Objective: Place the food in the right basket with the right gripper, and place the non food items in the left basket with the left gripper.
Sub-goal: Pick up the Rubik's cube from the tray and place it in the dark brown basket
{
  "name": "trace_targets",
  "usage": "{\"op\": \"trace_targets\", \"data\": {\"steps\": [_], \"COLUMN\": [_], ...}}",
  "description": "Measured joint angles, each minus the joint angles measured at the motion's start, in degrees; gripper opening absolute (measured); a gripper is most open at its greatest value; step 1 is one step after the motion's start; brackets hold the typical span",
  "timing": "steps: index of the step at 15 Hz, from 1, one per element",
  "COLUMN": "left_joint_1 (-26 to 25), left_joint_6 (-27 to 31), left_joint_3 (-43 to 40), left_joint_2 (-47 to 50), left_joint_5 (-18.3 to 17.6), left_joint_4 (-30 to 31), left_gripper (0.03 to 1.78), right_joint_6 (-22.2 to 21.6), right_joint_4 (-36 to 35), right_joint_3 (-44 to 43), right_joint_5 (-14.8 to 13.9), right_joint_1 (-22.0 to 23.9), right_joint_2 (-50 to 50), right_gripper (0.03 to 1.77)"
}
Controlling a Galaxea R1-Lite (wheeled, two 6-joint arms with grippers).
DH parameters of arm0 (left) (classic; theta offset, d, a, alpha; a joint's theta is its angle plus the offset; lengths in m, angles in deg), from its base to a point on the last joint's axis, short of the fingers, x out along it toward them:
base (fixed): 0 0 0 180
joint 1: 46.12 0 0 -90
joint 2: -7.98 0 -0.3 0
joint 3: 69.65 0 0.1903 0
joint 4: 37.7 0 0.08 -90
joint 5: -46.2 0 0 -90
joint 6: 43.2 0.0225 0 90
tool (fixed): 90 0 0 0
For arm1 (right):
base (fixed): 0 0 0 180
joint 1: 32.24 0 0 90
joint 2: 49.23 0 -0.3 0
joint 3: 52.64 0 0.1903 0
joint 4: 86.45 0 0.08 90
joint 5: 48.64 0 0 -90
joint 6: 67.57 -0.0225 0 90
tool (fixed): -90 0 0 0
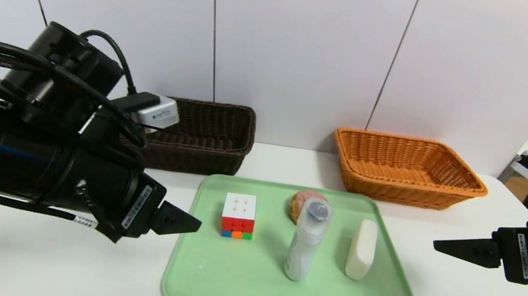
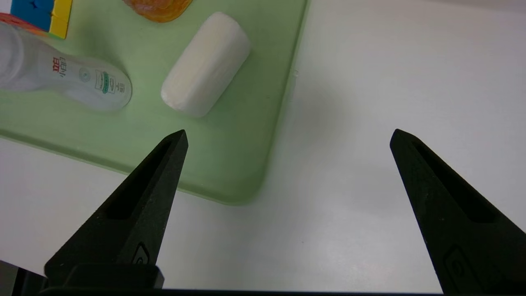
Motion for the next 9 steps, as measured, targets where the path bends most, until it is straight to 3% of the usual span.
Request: {"op": "trace_targets", "data": {"steps": [2,5,7,9], "left_joint_1": [1.82,4.22,6.03,7.83], "left_joint_6": [-0.04,0.20,0.09,-1.82], "left_joint_3": [0.07,0.33,2.80,7.66], "left_joint_2": [-1.57,-4.18,-6.95,-10.25], "left_joint_5": [-0.06,-0.39,0.62,3.83], "left_joint_4": [1.05,7.55,6.95,3.30], "left_gripper": [1.69,1.69,1.69,1.69], "right_joint_6": [-0.09,-0.06,-0.13,-0.13], "right_joint_4": [-0.02,-0.10,-0.29,-0.33], "right_joint_3": [-0.09,-0.41,-0.52,-0.52], "right_joint_5": [-0.11,-0.04,-0.15,-0.13], "right_joint_1": [-1.66,-2.43,-3.06,-3.39], "right_joint_2": [0.55,1.44,2.05,2.51], "right_gripper": [1.70,1.70,1.70,1.70]}}
